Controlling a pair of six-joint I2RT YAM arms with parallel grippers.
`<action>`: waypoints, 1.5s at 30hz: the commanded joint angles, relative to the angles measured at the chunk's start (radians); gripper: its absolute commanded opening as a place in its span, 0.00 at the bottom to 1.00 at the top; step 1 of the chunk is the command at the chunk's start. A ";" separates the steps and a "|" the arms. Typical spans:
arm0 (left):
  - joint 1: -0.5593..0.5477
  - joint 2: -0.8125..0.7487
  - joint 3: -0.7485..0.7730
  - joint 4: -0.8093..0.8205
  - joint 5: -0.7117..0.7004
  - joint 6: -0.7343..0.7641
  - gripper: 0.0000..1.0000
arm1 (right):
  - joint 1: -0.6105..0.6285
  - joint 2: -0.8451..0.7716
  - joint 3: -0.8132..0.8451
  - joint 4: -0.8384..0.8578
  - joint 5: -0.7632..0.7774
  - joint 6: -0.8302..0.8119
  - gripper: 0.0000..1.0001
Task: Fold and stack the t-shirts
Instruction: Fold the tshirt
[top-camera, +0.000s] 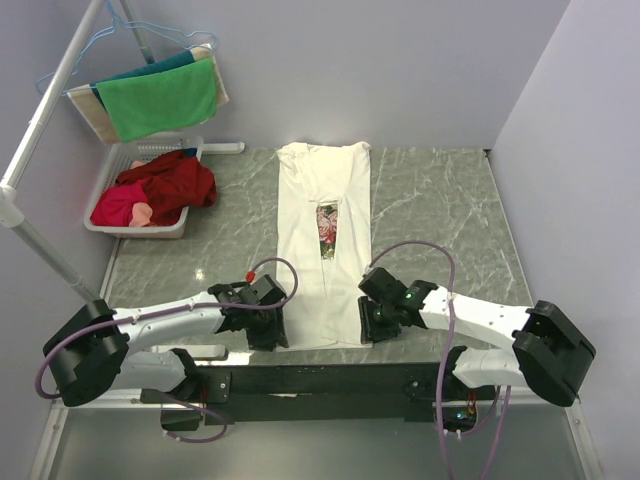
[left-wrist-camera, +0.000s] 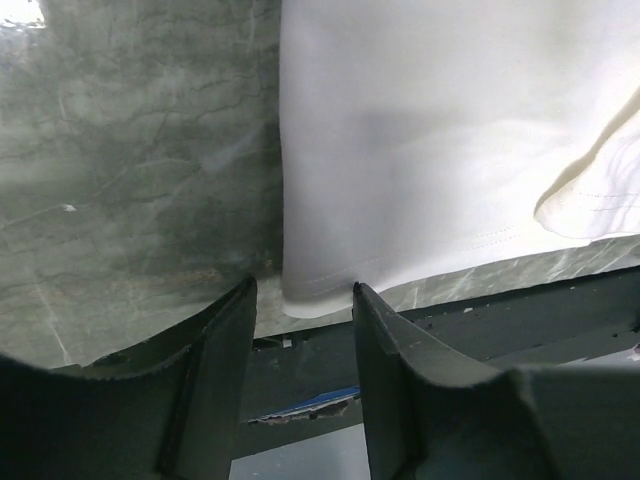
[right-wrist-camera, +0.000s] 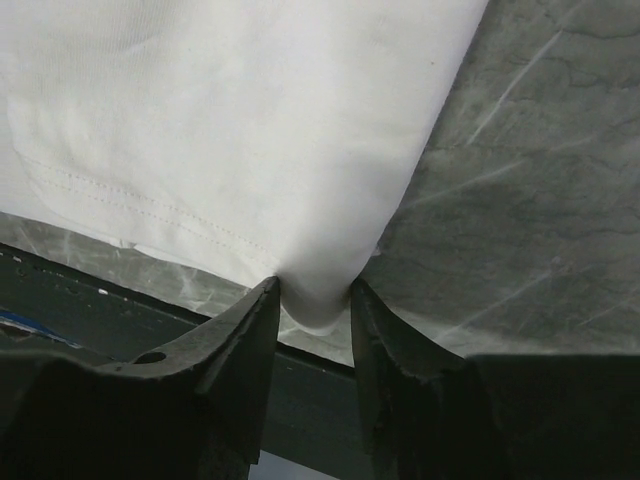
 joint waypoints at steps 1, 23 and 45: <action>-0.009 0.007 -0.027 0.040 -0.002 -0.012 0.48 | 0.015 0.026 -0.010 0.017 0.020 0.017 0.41; -0.009 -0.004 -0.035 0.010 -0.062 -0.017 0.01 | 0.015 -0.038 -0.045 -0.073 0.066 0.066 0.00; 0.002 0.036 0.258 -0.155 -0.270 -0.040 0.01 | 0.003 -0.052 0.220 -0.159 0.179 -0.003 0.00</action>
